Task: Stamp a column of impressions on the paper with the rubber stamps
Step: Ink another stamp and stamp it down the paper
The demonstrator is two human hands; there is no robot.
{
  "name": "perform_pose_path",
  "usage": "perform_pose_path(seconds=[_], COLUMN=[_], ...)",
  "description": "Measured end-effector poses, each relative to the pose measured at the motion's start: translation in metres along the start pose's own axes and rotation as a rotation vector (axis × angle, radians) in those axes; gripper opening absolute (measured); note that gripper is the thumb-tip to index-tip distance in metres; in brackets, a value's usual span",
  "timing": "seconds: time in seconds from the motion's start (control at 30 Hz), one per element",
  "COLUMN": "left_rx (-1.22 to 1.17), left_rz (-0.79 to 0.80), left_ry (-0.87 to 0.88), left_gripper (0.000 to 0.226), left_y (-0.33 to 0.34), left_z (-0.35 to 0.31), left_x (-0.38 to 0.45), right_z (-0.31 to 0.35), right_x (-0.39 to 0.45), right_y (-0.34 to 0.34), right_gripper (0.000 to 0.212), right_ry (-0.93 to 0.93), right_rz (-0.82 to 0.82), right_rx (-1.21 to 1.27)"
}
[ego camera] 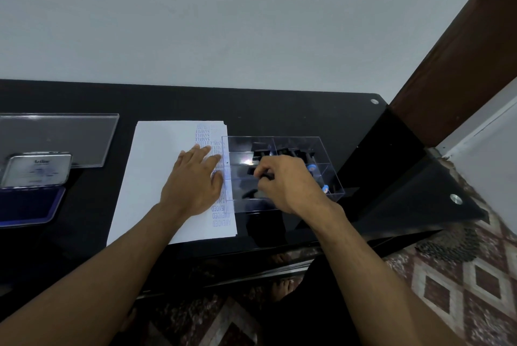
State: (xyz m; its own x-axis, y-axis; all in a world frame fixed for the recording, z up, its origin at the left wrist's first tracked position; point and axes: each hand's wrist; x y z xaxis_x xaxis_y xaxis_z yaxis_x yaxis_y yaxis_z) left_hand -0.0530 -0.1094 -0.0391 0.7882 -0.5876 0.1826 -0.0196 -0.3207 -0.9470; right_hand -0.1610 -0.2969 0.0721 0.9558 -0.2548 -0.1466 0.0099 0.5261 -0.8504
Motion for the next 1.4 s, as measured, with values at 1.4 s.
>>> perform_pose_path(seconds=[1.4], left_rx=[0.087], left_rz=[-0.111], left_ry=[-0.288], left_gripper=[0.066], left_y=[-0.112], left_z=[0.113], left_x=[-0.175], right_z=[0.186], right_x=[-0.015], right_y=[0.117], right_gripper=[0.016], right_ry=[-0.355], right_rz=[-0.155], right_rx=[0.109])
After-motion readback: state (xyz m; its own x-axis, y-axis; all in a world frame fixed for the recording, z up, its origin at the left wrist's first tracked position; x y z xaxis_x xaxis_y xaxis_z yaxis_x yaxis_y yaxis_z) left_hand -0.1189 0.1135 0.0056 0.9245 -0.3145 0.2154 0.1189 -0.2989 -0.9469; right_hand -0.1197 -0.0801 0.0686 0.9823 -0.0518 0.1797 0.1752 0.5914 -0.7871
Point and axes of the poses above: each hand's wrist, its own x-axis towards the middle knuckle, its own y-axis out of the palm, z = x × y, and after that the axes turned 7 degrees about y, right-handed
